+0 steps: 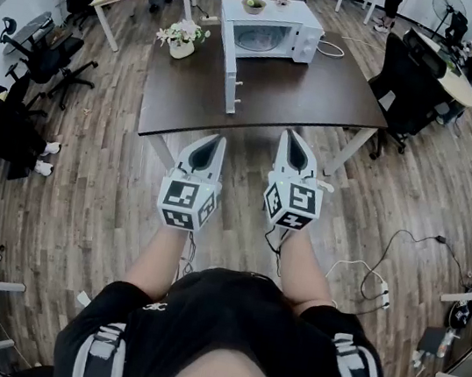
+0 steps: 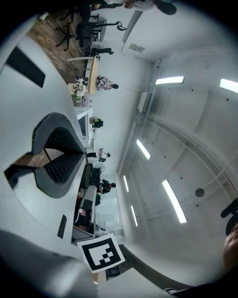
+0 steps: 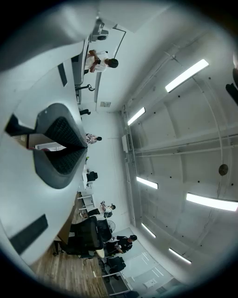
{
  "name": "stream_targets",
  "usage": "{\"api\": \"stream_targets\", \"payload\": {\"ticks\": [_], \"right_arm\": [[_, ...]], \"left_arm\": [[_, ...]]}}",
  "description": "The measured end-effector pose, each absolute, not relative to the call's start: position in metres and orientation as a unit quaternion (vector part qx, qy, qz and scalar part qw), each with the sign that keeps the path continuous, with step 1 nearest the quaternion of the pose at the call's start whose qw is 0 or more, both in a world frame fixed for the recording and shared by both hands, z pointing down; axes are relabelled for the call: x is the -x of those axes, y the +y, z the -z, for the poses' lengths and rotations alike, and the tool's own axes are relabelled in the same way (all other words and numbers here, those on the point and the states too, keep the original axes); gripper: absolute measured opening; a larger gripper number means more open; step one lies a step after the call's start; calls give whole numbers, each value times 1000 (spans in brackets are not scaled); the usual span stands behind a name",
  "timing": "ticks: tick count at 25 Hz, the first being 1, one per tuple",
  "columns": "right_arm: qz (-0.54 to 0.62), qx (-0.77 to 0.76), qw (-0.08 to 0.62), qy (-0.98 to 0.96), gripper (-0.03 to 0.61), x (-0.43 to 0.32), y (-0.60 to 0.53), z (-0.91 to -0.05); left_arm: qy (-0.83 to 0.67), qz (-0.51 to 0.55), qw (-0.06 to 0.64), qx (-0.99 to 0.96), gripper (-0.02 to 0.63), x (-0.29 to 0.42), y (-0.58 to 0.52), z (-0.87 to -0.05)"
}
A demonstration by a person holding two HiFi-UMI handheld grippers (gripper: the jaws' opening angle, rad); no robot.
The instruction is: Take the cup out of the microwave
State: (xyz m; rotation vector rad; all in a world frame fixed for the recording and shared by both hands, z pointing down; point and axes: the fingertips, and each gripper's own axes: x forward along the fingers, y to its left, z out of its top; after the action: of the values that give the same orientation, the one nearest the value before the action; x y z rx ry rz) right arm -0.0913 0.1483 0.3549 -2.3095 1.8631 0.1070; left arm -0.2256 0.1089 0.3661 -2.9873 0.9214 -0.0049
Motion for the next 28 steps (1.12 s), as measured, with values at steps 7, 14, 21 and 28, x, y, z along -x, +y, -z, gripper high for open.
{"api": "stream_targets", "payload": {"ticks": [7, 14, 21, 28], "right_arm": [[-30, 774, 99, 624, 0, 75, 162, -353], [-28, 768, 92, 633, 0, 54, 169, -355], [-23, 763, 97, 639, 0, 24, 180, -363], [-8, 759, 105, 642, 0, -1, 171, -377]], "left_arm": [[299, -1, 6, 954, 2, 215, 122, -365], [303, -4, 8, 953, 2, 190, 129, -362], [312, -3, 5, 950, 2, 164, 143, -373], [308, 9, 11, 951, 2, 137, 132, -388]]}}
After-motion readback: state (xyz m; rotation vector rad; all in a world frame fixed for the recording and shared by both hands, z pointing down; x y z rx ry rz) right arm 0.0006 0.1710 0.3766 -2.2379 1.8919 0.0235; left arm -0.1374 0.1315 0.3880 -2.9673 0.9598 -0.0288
